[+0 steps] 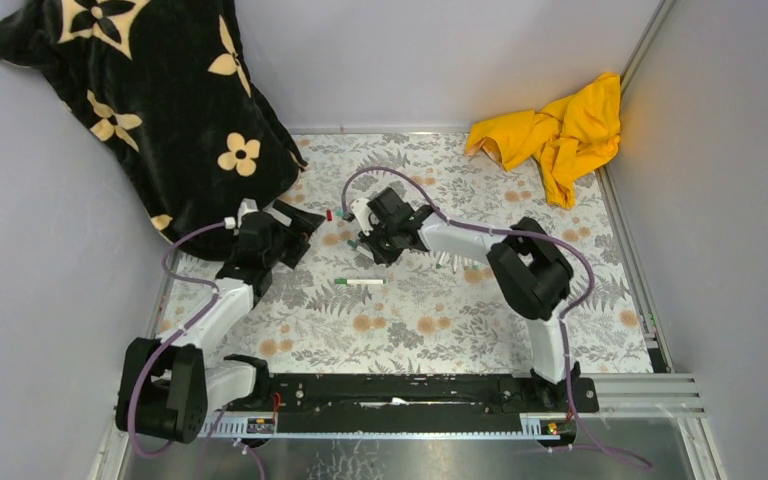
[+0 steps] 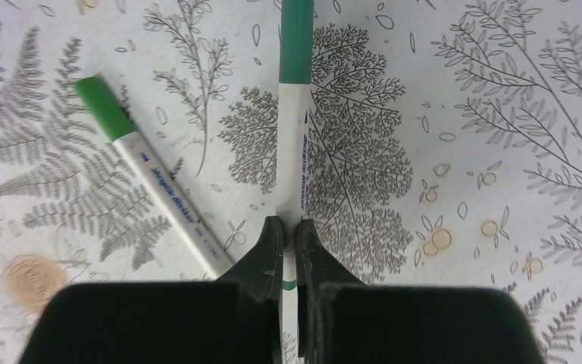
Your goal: Open the pen caps
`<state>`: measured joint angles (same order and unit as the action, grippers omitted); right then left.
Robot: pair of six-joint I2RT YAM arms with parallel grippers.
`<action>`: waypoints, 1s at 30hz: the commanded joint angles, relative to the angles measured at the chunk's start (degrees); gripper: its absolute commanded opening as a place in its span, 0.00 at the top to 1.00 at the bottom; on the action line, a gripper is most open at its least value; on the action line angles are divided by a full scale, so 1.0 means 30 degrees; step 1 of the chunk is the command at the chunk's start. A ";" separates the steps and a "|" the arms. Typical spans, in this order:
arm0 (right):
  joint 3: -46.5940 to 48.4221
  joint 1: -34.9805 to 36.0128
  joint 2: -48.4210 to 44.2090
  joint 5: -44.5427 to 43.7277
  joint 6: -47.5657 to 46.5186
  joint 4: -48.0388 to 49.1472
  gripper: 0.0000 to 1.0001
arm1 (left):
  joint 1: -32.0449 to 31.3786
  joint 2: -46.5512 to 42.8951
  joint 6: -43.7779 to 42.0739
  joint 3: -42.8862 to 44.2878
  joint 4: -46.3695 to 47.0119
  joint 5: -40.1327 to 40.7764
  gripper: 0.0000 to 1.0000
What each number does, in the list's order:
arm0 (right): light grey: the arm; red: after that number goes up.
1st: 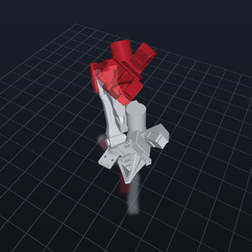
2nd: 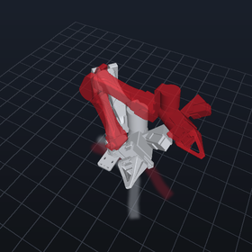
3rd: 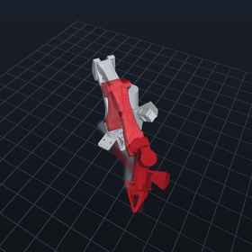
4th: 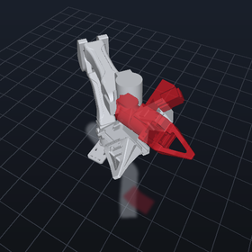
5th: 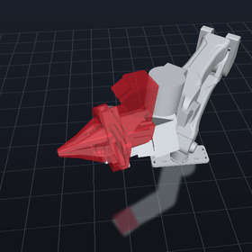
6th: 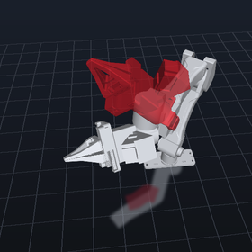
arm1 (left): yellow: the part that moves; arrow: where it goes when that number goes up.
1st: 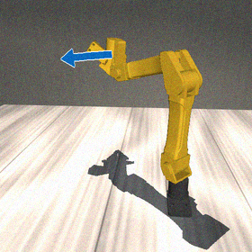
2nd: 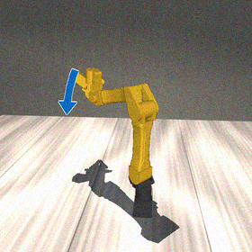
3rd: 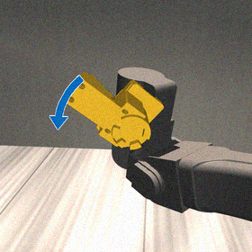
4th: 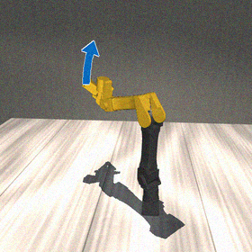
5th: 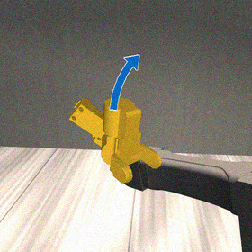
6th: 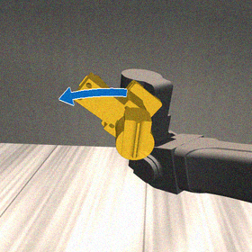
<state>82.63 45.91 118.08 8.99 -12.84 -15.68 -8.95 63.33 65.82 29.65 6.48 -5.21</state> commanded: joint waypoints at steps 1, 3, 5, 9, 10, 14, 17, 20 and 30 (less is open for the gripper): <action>-0.0635 0.0136 -0.2888 0.0747 0.1132 0.1485 1.00 | -0.0546 0.1576 -0.0334 0.1033 0.1349 -0.0604 0.05; -0.1083 0.0136 -0.3632 0.0798 0.1405 0.1886 1.00 | -0.0905 0.2137 -0.0256 0.1219 0.1560 -0.0488 0.05; -0.1390 0.0143 -0.4086 0.1024 0.1615 0.2217 1.00 | -0.1208 0.2649 -0.0035 0.1356 0.1987 -0.0490 0.05; -0.1674 0.0123 -0.4606 0.1187 0.1833 0.2370 1.00 | -0.2012 0.3965 0.0036 0.2313 0.2146 -0.0544 0.05; -0.1747 0.0133 -0.4694 0.1206 0.1869 0.2472 1.00 | -0.2259 0.4231 0.0095 0.2573 0.2187 -0.0525 0.05; -0.2046 0.0127 -0.4970 0.1259 0.2036 0.2766 1.00 | -0.3138 0.5060 0.0578 0.3087 0.2584 0.0005 0.06; -0.2250 0.0130 -0.5179 0.1152 0.2054 0.2932 1.00 | -0.3573 0.5580 0.0842 0.3481 0.2807 0.0176 0.10; -0.2451 0.0135 -0.5434 0.0948 0.1953 0.2964 1.00 | -0.3901 0.6125 0.0961 0.3791 0.2890 0.0285 0.14; -0.3758 -0.0240 -0.6495 0.0875 0.2052 0.3576 1.00 | -0.4412 0.6868 0.1287 0.3868 0.3405 0.0595 0.44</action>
<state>72.42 45.80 102.65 11.60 -7.35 -8.14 -21.54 83.59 69.01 39.81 13.34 -5.69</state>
